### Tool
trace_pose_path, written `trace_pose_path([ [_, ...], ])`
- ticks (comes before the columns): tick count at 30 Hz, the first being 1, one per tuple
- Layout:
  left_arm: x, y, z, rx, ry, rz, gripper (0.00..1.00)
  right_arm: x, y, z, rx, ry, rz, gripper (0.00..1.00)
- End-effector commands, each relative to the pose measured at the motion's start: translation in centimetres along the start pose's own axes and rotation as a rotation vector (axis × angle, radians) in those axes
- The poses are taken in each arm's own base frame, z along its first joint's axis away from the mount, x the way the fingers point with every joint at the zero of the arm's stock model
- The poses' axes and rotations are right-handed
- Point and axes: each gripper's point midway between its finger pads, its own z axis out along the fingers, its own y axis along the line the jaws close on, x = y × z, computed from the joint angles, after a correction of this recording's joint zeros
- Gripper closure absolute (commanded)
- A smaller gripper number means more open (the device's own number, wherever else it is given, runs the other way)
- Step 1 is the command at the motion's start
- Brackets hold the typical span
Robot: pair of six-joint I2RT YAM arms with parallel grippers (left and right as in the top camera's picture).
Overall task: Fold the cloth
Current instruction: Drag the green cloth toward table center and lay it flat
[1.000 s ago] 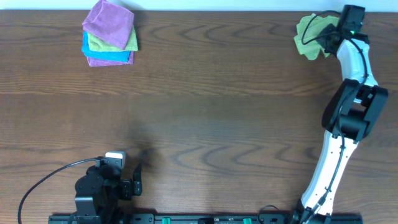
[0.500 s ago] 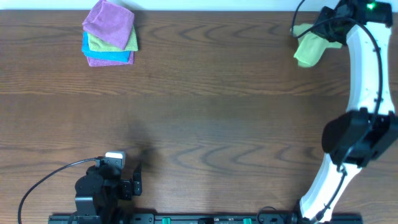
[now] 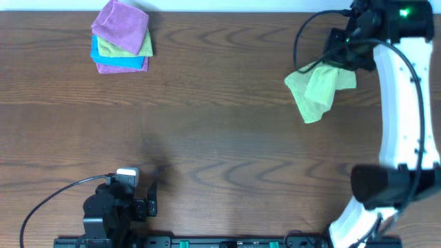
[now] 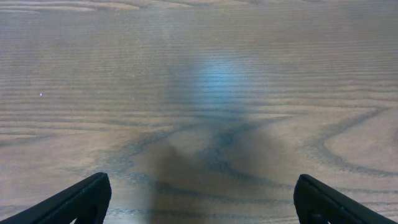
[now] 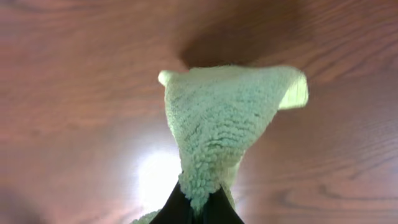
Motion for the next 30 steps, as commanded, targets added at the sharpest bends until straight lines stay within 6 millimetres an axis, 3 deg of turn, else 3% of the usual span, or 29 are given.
trace_pose_path([
  [1,0.7,0.1,0.1,-0.008,0.023,0.026,0.05,2.1,2.3,-3.7,-0.067,-0.033,-0.106,0.99],
  [8,0.7,0.1,0.1,-0.008,0.023,0.026,0.05,7.2,6.5,-6.4,-0.119,0.002,-0.28,0.99],
  [15,0.7,0.1,0.1,-0.008,0.023,0.026,0.05,12.6,14.0,-6.9,-0.217,0.028,-0.485,0.99],
  [18,0.7,0.1,0.1,-0.008,0.023,0.026,0.05,15.1,17.3,-6.2,-0.258,0.032,-0.579,0.99],
  [25,0.7,0.1,0.1,-0.008,0.023,0.026,0.05,19.6,22.1,-3.5,-0.328,0.055,-0.701,0.99],
  [30,0.5,0.1,0.1,-0.004,0.016,0.026,0.05,19.7,23.3,-0.8,-0.333,0.023,-0.771,0.99],
])
